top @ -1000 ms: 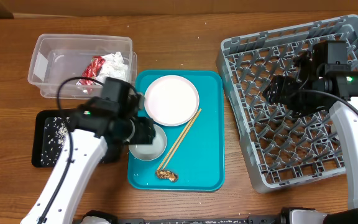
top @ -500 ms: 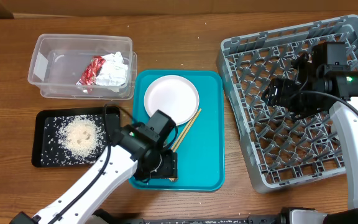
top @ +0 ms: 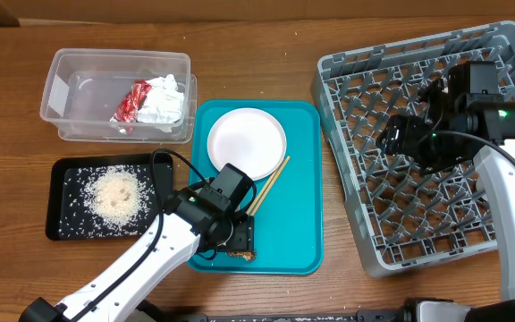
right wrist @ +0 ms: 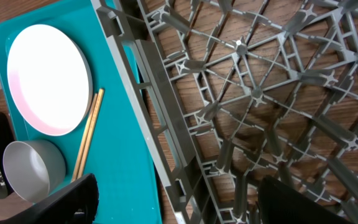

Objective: Sort waste into correct bins and load items into the dishwasher
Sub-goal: 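Reach the left gripper to the teal tray and grasp the brown food scrap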

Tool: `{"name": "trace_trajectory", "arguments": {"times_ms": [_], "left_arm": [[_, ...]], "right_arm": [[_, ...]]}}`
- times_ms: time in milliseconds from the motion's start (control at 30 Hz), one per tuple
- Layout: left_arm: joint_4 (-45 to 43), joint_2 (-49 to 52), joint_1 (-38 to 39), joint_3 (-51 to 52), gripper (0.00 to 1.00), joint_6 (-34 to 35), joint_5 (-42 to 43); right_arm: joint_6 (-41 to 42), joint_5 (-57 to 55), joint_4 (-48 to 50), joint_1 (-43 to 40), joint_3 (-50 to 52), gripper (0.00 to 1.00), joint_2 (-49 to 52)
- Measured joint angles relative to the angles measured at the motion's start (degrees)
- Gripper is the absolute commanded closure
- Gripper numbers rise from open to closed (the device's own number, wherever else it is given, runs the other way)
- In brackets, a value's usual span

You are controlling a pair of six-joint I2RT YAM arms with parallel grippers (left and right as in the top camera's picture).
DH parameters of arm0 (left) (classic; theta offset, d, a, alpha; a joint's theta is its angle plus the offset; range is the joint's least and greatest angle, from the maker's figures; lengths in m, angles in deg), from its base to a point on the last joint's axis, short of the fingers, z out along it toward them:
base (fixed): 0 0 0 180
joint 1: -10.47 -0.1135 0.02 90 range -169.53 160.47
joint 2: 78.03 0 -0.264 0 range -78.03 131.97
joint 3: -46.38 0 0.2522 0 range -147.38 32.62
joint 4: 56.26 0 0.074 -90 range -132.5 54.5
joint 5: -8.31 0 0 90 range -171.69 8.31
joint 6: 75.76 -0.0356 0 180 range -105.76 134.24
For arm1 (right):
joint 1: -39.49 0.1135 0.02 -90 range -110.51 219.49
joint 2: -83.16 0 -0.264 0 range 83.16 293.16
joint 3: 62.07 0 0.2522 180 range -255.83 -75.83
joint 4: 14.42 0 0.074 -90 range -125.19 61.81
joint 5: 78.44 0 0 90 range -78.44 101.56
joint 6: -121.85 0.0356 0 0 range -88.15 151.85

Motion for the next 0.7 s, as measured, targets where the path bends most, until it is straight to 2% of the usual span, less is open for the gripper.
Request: {"name": "trace_trajectory", "arguments": {"times_ms": [233, 500, 700], "left_arm": [[-0.83, 0.79, 2.19, 1.46, 0.28, -1.36, -0.66], [-3.37, 5.92, 8.07, 2.51, 0.25, -2.91, -3.06], [-5.4, 10.91, 8.63, 2.54, 0.25, -3.02, -4.11]], "right_arm": [[-0.02, 0.0, -0.02, 0.0, 0.0, 0.16, 0.0], [-0.02, 0.07, -0.13, 0.0, 0.0, 0.16, 0.0], [-0.02, 0.48, -0.15, 0.0, 0.0, 0.15, 0.0]]}}
